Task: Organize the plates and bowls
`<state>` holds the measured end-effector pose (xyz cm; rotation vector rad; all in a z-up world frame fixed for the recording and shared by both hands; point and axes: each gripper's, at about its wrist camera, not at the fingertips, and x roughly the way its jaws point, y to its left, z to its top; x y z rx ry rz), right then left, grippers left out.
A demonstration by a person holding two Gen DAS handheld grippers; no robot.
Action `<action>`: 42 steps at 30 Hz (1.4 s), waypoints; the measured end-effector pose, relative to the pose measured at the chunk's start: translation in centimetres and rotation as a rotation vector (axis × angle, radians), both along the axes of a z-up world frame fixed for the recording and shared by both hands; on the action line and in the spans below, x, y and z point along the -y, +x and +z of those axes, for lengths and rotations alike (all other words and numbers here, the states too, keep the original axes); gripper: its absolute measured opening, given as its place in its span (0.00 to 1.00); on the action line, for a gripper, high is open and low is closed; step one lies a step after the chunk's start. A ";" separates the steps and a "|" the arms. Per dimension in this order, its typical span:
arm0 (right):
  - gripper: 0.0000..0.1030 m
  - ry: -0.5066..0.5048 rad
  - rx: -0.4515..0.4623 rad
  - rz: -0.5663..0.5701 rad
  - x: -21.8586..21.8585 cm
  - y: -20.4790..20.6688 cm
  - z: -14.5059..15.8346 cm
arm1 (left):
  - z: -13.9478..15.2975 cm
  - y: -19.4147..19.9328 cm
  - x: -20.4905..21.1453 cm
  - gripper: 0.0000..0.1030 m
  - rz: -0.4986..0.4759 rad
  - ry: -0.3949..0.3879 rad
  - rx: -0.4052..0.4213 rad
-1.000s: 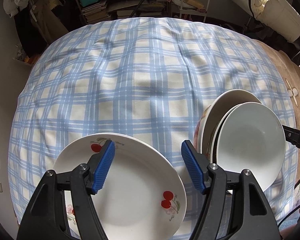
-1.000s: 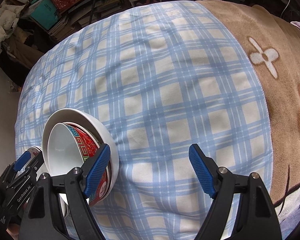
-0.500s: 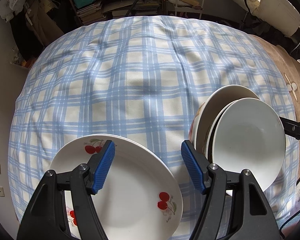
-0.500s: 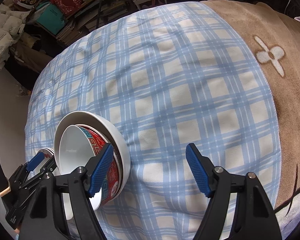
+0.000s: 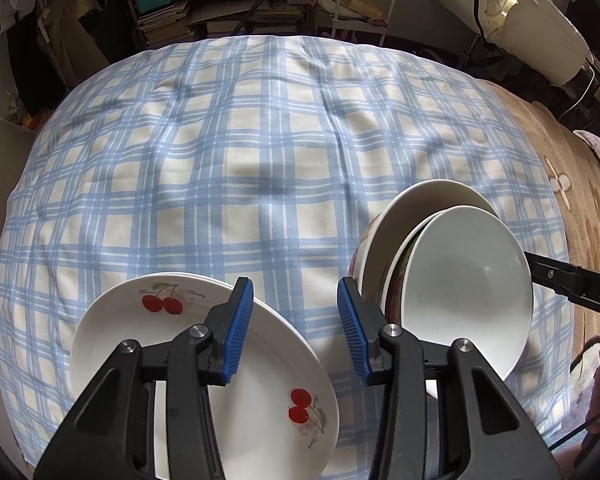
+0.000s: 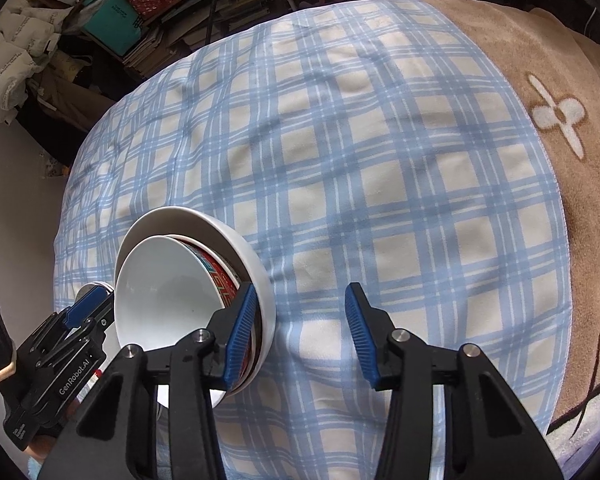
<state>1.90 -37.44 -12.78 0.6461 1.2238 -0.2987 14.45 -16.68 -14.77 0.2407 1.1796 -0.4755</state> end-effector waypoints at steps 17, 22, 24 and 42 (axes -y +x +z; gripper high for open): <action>0.48 -0.008 0.001 0.002 0.2 0.4 0.0 | 0.2 0.7 -0.7 0.26 0.027 -0.120 -0.085; 0.48 -0.009 0.000 0.002 0.2 0.4 -0.1 | 0.4 0.7 -0.9 0.26 0.029 -0.137 -0.089; 0.48 -0.008 0.001 0.001 0.2 0.4 -0.1 | 0.5 0.7 -1.0 0.26 0.027 -0.140 -0.092; 0.48 -0.012 0.002 0.000 0.2 0.5 -0.1 | -0.2 -0.5 0.4 0.22 -0.019 -0.100 -0.099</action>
